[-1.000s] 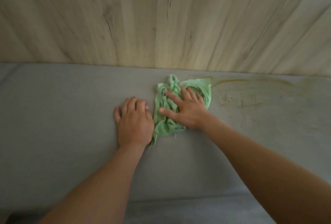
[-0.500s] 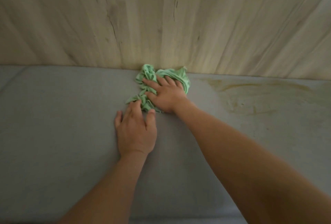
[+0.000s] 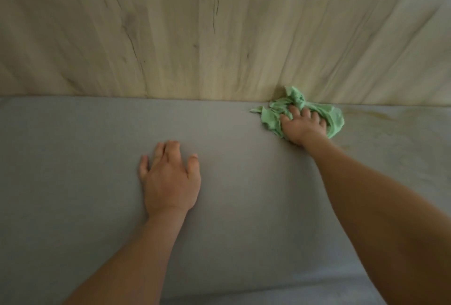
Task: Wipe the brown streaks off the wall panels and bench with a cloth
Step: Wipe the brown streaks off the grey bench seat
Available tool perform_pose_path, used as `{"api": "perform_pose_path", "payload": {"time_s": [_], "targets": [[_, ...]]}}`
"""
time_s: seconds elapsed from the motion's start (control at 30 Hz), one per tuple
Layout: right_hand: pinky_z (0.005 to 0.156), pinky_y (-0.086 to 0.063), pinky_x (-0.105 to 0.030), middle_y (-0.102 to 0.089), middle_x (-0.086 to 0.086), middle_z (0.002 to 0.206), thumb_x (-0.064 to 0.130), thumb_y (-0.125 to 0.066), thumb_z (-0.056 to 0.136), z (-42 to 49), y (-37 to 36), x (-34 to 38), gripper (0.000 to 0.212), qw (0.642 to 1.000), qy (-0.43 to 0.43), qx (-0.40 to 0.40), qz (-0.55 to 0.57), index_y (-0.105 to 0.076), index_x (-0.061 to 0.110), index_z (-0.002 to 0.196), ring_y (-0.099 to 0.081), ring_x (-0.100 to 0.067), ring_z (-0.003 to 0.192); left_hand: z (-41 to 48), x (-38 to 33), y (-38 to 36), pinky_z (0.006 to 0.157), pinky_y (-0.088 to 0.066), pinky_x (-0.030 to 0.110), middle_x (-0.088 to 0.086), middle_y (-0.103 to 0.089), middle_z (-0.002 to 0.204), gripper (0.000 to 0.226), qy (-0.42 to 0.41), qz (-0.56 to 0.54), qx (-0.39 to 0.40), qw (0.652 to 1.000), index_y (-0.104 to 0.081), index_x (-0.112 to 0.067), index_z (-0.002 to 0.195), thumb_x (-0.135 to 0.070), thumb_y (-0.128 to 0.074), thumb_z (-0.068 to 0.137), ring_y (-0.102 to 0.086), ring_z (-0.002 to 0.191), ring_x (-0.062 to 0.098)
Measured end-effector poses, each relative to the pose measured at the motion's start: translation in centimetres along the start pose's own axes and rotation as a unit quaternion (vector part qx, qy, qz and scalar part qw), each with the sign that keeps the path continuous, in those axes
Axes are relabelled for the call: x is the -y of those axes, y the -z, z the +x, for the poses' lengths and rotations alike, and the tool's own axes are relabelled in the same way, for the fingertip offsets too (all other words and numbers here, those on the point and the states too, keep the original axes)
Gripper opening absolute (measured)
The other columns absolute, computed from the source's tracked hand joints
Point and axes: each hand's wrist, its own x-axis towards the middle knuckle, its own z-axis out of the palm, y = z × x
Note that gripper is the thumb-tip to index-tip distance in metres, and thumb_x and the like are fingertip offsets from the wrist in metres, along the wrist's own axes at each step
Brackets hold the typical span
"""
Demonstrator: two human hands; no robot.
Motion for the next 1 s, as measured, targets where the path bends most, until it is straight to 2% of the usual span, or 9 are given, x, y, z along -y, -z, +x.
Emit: {"api": "perform_pose_path", "payload": {"time_s": [0.13, 0.3, 0.43, 0.53, 0.63, 0.77, 0.83, 0.9, 1.0], "targets": [[0.128, -0.007, -0.046, -0.015, -0.001, 0.173, 0.065, -0.021, 0.104, -4.3, -2.2, 3.9, 0.064, 0.989, 0.147, 0.005, -0.027, -0.016, 0.041, 0.163, -0.01, -0.027, 0.159, 0.1, 0.2, 0.0, 0.119, -0.022, 0.051, 0.007, -0.06, 0.145, 0.073, -0.003, 0.01, 0.004, 1.0, -0.061, -0.011, 0.136, -0.052, -0.021, 0.09, -0.043, 0.144, 0.022], [0.128, -0.01, -0.044, -0.027, -0.002, 0.168, 0.067, -0.018, 0.1, -14.6, -4.3, 2.8, 0.068, 0.959, 0.283, 0.002, -0.025, -0.024, 0.04, 0.162, -0.015, -0.027, 0.158, 0.7, 0.1, 1.0, 0.12, -0.02, 0.053, 0.002, -0.053, 0.149, 0.077, -0.001, 0.005, 0.081, 0.997, -0.058, -0.016, 0.137, -0.055, -0.011, 0.089, -0.037, 0.145, 0.019], [0.119, -0.034, -0.054, -0.058, -0.011, 0.145, 0.066, -0.031, 0.096, -24.5, -6.7, 0.4, 0.069, 0.908, 0.414, -0.067, -0.008, -0.05, 0.031, 0.152, -0.045, -0.041, 0.142, 2.2, -0.2, 2.7, 0.117, -0.025, 0.056, 0.008, -0.05, 0.15, 0.05, 0.022, 0.019, 0.203, 0.979, -0.057, -0.016, 0.137, -0.039, -0.026, 0.105, -0.038, 0.143, 0.027], [0.123, -0.029, -0.051, -0.048, -0.008, 0.156, 0.07, -0.043, 0.097, -27.5, -6.6, -2.3, 0.067, 0.868, 0.493, -0.045, -0.034, -0.044, 0.036, 0.155, -0.038, -0.037, 0.148, 1.2, -2.0, 5.1, 0.113, -0.036, 0.051, 0.021, -0.062, 0.134, 0.039, 0.058, -0.006, 0.174, 0.983, -0.059, -0.009, 0.127, -0.029, -0.043, 0.098, -0.054, 0.129, 0.04], [0.124, -0.028, -0.044, -0.034, -0.005, 0.161, 0.075, -0.056, 0.09, -27.5, -4.7, -4.8, 0.08, 0.875, 0.484, -0.005, 0.027, -0.032, 0.041, 0.159, -0.033, -0.029, 0.15, -2.1, -3.5, 6.9, 0.102, -0.042, 0.047, 0.01, -0.064, 0.123, 0.037, -0.104, -0.066, 0.106, 0.987, -0.061, -0.017, 0.121, -0.022, -0.051, 0.086, -0.052, 0.12, 0.037], [0.111, -0.041, -0.046, -0.038, -0.003, 0.144, 0.076, -0.067, 0.077, -27.7, -3.7, -6.7, 0.084, 0.919, 0.37, -0.062, 0.121, -0.043, 0.032, 0.145, -0.042, -0.027, 0.133, -5.2, -4.2, 7.1, 0.087, -0.052, 0.043, -0.003, -0.056, 0.103, 0.032, -0.324, -0.183, 0.203, 0.906, -0.061, -0.022, 0.106, -0.026, -0.05, 0.076, -0.057, 0.092, 0.019], [0.099, -0.041, -0.043, -0.044, 0.0, 0.126, 0.075, -0.062, 0.076, -27.7, -3.3, -7.0, 0.064, 0.928, 0.351, -0.09, 0.082, -0.056, 0.029, 0.121, -0.044, -0.025, 0.117, -6.2, -4.4, 6.8, 0.091, -0.051, 0.039, -0.002, -0.057, 0.11, 0.037, -0.398, -0.163, 0.232, 0.873, -0.064, -0.022, 0.114, -0.037, -0.054, 0.081, -0.059, 0.101, 0.019], [0.09, -0.042, -0.041, -0.05, 0.001, 0.112, 0.065, -0.066, 0.081, -27.5, -2.5, -7.0, 0.046, 0.933, 0.351, -0.06, 0.058, -0.06, 0.025, 0.102, -0.046, -0.024, 0.105, -6.8, -4.4, 6.4, 0.102, -0.046, 0.037, -0.001, -0.059, 0.125, 0.056, -0.439, -0.113, 0.269, 0.85, -0.063, -0.025, 0.129, -0.058, -0.054, 0.084, -0.055, 0.117, 0.019], [0.084, -0.042, -0.036, -0.054, -0.001, 0.102, 0.04, -0.075, 0.089, -27.6, -2.0, -6.9, 0.027, 0.937, 0.339, 0.027, 0.085, -0.061, 0.018, 0.096, -0.051, -0.024, 0.099, -6.9, -4.3, 6.1, 0.107, -0.043, 0.039, 0.0, -0.056, 0.135, 0.071, -0.41, -0.007, 0.323, 0.853, -0.058, -0.029, 0.139, -0.073, -0.057, 0.083, -0.051, 0.127, 0.022]]}}
